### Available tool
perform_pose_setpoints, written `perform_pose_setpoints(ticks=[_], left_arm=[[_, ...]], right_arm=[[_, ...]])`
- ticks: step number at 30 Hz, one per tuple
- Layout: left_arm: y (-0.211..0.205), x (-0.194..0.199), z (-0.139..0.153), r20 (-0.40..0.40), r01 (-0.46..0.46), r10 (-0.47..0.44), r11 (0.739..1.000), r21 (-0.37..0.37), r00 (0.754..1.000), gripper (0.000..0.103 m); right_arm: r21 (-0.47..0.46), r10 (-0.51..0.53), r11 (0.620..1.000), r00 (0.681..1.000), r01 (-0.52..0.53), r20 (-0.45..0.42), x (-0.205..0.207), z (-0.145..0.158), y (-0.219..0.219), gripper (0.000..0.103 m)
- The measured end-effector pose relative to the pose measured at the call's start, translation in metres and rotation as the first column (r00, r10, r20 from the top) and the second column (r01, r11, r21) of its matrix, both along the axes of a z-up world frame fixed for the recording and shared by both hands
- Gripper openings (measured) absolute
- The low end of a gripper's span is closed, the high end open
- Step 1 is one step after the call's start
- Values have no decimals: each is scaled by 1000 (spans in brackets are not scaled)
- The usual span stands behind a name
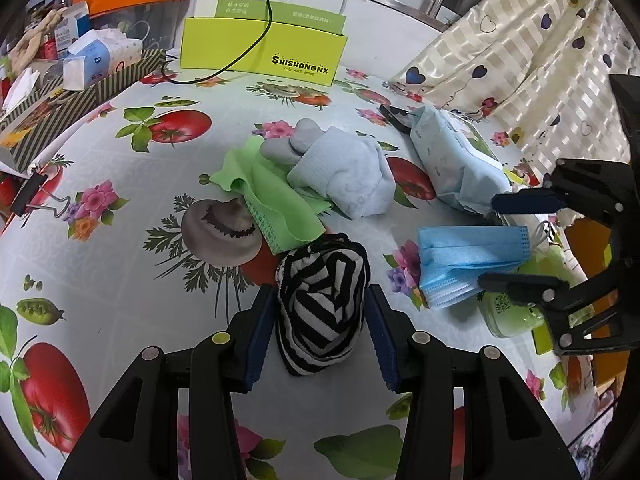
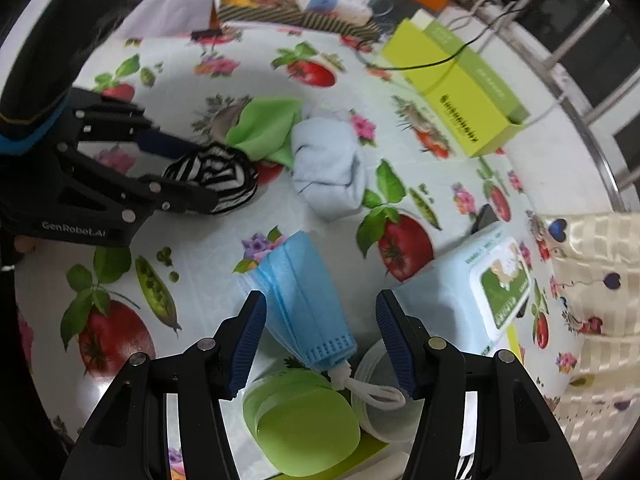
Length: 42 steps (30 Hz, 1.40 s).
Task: Organize soft objects
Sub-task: 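Close the left gripper on the striped sock while the right closes on the blue mask, then carry the striped sock and blue mask over the white tray with both grippers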
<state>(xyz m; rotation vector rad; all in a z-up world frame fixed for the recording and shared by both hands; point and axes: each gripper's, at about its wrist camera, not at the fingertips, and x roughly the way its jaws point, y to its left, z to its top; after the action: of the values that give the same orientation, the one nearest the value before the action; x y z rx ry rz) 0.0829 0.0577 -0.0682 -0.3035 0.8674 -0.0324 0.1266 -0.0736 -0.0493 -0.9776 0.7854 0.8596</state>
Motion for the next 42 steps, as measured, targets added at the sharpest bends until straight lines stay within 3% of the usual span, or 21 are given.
perform_pose_setpoints(ticks=[4,6,8,9,10,13,18,25,34,42], left_arm=[[0,0,-1,6,6,-6,1000,-3,1000,47],[0,0,-1,9,9,-9,1000,0,1000,47],[0,-1,-1,11,8,-8,1000,7,1000,43],[1,-1,-1,7,6,-6,1000,11,1000,31],[1,-1,-2,4,5,-5,1000,8,1000,24],[3,-3,-2,3,2,-2,1000,-3,1000,17],[2,-11,5,27,-3,4,1000,-8,1000,15],[-2,-28,28,89,-6,7,1000,-14,996,15],[-24,-43,58,165,34,-32,999,-9,986,15],[-49,-48,77,208,83,-83,997,8,975,15]], right_arm=[[-56,27,998,999,-28,-22,-2,-10,8,23],[-64,34,997,999,-35,-17,-5,-12,10,18],[-50,30,998,1000,-30,-10,-6,-11,10,16],[-36,24,999,1000,-24,-7,-7,-9,9,15],[-20,15,1000,1000,-15,-1,-8,-7,8,14],[43,-18,999,1000,17,12,-12,3,3,14],[210,-101,973,995,99,0,-23,22,-11,14],[434,-218,870,972,234,-86,-42,44,-40,14],[589,-315,717,927,372,-203,-61,51,-78,14],[642,-356,657,913,396,-199,-76,63,-100,14]])
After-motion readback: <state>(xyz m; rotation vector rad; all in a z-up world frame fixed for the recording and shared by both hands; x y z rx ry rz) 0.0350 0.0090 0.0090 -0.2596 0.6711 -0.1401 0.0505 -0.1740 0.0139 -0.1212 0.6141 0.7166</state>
